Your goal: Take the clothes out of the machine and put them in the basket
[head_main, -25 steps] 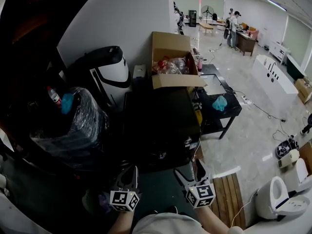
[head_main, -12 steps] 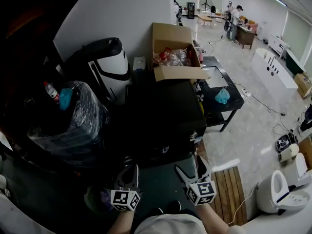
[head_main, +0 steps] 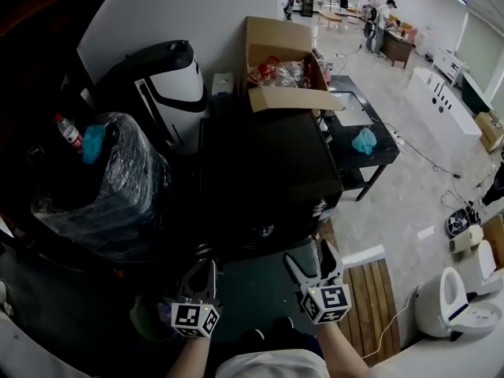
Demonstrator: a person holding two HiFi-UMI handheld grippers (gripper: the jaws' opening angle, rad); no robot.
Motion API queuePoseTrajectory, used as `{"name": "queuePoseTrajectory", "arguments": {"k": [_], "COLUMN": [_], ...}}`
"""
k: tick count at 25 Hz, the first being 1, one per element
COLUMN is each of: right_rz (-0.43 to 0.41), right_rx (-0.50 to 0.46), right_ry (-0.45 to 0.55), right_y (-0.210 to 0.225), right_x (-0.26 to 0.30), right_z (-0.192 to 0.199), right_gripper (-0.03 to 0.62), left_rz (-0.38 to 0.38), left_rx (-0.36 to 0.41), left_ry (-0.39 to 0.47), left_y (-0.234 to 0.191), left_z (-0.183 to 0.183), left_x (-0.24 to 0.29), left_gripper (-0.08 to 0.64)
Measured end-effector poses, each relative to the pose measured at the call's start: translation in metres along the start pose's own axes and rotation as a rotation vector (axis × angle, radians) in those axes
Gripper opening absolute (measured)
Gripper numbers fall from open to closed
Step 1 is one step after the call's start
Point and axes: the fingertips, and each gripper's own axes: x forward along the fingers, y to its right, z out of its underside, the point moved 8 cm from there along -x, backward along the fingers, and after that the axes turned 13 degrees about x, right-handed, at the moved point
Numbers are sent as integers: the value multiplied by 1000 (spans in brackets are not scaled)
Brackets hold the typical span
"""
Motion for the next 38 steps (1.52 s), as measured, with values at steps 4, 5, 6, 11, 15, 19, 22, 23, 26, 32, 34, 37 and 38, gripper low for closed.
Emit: {"name": "queuePoseTrajectory", "arguments": {"k": [4, 5, 6, 11, 15, 19, 22, 23, 26, 32, 34, 37, 38], "right_rz": [5, 5, 3, -14, -24, -34, -37, -38, -43, -52, -54, -58, -58], "right_rx": [0, 0, 0, -8, -8, -13, -18, -19, -13, -5, -3, -7, -11], "right_ry": [-11, -16, -22, -44, -50, -59, -60, -61, -66, -77, -79, -78, -78], "right_y": [19, 23, 26, 47, 64, 77, 88, 91, 99, 117, 124, 134, 137], "right_x": [18, 23, 28, 51, 69, 86, 98, 101, 108, 127, 134, 143, 145], "right_z": [24, 30, 35, 65, 85, 108, 128, 134, 154, 197, 211, 230, 237], "right_gripper": [453, 453, 453, 453, 453, 453, 453, 453, 453, 451, 451, 449, 449], "left_rz": [-3, -3, -2, 9, 9, 8, -1, -4, -10, -27, -31, -26, -23], "left_rx": [-9, -9, -10, 0, 2, 5, 1, 1, 3, -1, -5, 1, 3], "left_ry": [0, 1, 2, 29, 46, 57, 60, 60, 59, 63, 65, 67, 68], "left_y": [1, 2, 2, 11, 16, 20, 20, 21, 23, 25, 27, 30, 31], "left_z": [30, 36, 42, 70, 91, 115, 136, 143, 163, 207, 221, 243, 250], "left_x": [17, 21, 26, 54, 75, 87, 96, 98, 103, 114, 118, 126, 129], "left_gripper": [20, 20, 20, 21, 21, 21, 20, 21, 20, 20, 20, 20, 21]}}
